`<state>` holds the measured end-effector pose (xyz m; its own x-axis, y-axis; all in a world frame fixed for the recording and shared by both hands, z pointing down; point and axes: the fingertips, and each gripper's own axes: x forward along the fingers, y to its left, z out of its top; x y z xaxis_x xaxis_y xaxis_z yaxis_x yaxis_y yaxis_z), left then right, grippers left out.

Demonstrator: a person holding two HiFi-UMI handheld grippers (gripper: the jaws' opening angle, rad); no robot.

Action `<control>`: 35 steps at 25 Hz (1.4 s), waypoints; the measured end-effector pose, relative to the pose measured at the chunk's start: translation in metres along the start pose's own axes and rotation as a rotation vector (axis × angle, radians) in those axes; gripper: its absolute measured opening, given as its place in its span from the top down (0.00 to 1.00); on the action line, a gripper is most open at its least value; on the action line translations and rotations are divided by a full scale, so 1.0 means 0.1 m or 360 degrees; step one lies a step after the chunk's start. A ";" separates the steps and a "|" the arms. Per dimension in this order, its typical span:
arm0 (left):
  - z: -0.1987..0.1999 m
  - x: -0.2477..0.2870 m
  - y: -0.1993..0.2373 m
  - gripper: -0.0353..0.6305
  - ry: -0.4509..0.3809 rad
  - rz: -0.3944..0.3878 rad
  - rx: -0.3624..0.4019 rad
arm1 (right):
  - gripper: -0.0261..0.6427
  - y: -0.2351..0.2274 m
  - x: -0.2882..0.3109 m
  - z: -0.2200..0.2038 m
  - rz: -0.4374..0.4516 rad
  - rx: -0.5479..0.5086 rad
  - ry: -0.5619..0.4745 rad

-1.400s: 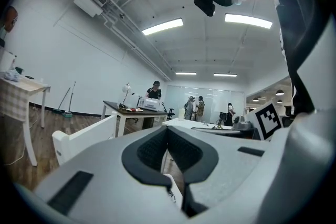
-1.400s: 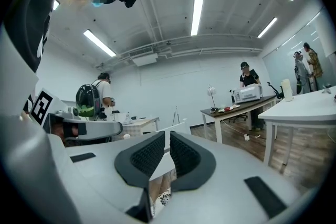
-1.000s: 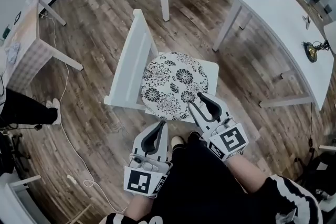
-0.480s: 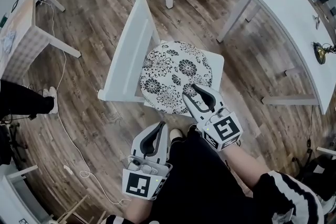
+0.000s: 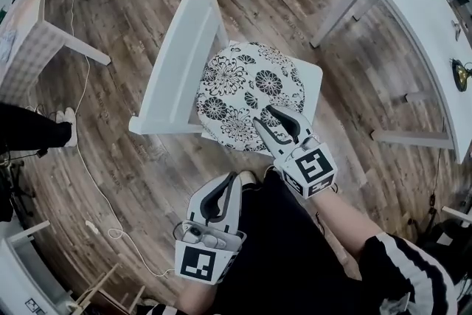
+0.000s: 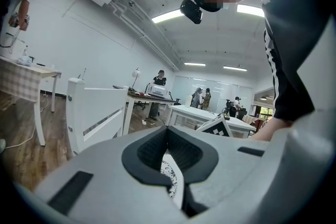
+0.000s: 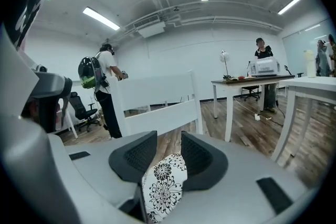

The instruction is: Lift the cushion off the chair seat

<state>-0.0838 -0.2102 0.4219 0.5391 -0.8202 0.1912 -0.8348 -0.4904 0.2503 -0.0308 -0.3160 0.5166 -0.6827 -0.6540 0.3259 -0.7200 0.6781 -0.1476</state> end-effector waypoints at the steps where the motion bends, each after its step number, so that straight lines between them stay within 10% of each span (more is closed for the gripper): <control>1: -0.03 0.00 0.00 0.95 0.0006 0.0003 -0.0012 | 0.76 0.00 0.03 -0.04 0.0005 -0.0013 0.0015; 35: -0.65 -0.04 0.24 0.95 0.0106 0.0092 -0.0190 | 0.76 -0.35 0.99 -1.23 -0.0004 -0.0166 0.0298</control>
<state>-0.0989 -0.1991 0.4889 0.5001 -0.8227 0.2702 -0.8476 -0.4010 0.3476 -0.0582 -0.3631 0.6686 -0.6388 -0.5886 0.4954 -0.6982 0.7140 -0.0521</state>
